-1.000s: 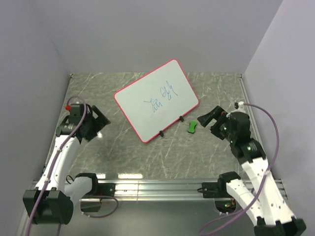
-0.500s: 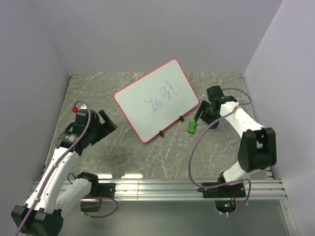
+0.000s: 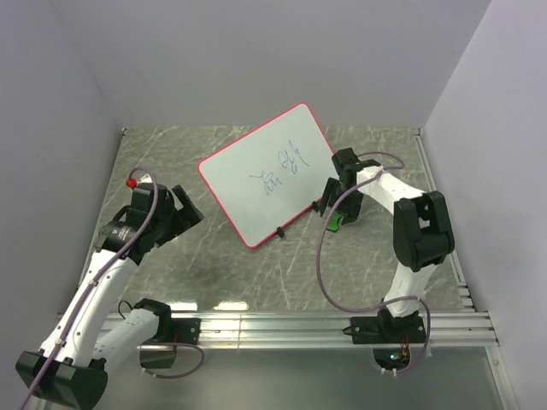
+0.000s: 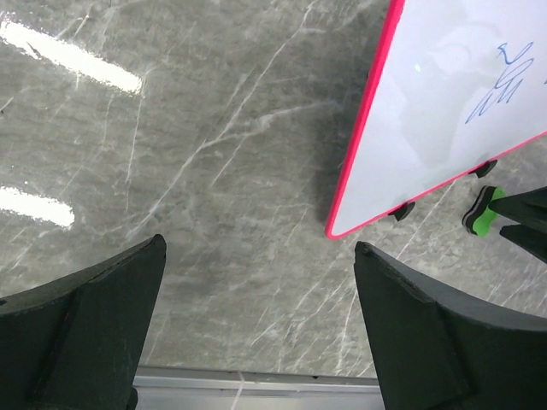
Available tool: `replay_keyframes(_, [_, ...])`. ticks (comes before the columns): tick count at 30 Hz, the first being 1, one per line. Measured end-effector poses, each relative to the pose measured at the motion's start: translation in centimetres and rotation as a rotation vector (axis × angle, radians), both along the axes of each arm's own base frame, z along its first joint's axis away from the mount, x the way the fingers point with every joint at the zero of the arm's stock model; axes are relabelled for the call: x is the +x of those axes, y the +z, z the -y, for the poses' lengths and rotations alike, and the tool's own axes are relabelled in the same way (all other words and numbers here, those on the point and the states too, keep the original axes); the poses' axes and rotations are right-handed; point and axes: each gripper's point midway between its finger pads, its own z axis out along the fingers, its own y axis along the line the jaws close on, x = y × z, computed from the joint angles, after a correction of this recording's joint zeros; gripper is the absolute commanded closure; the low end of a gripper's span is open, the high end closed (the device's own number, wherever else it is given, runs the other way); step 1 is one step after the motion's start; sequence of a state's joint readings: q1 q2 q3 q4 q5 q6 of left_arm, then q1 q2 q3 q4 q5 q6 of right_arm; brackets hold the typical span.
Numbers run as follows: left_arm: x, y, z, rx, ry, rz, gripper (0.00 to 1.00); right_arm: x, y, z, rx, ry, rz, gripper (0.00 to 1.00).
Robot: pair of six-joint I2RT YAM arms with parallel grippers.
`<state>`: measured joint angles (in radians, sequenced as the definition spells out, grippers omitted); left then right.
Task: Erase the whiteboard
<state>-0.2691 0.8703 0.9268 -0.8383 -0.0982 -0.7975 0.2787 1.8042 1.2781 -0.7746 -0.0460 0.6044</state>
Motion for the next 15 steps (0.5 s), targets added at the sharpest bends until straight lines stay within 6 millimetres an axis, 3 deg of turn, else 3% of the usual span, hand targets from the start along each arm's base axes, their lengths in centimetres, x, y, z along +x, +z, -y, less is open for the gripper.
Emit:
replay_keyframes(4, [-0.2, -0.1, -0.1, -0.003, 0.007, -0.007, 0.03, -0.3, -1.8, 0.1, -0.016, 0.000, -0.049, 0.27])
replay_keyframes(8, [-0.5, 0.0, -0.2, 0.001, 0.012, -0.008, 0.04, -0.6, -3.2, 0.3, -0.034, 0.009, -0.088, 0.40])
replay_keyframes(11, [-0.7, -0.1, -0.3, 0.003, 0.016, -0.014, 0.04, -0.6, -3.5, 0.4, -0.041, 0.018, -0.095, 0.51])
replay_keyframes(15, [-0.9, -0.3, -0.4, 0.007, 0.017, -0.026, 0.04, -0.4, -3.6, 0.4, -0.043, 0.019, -0.092, 0.53])
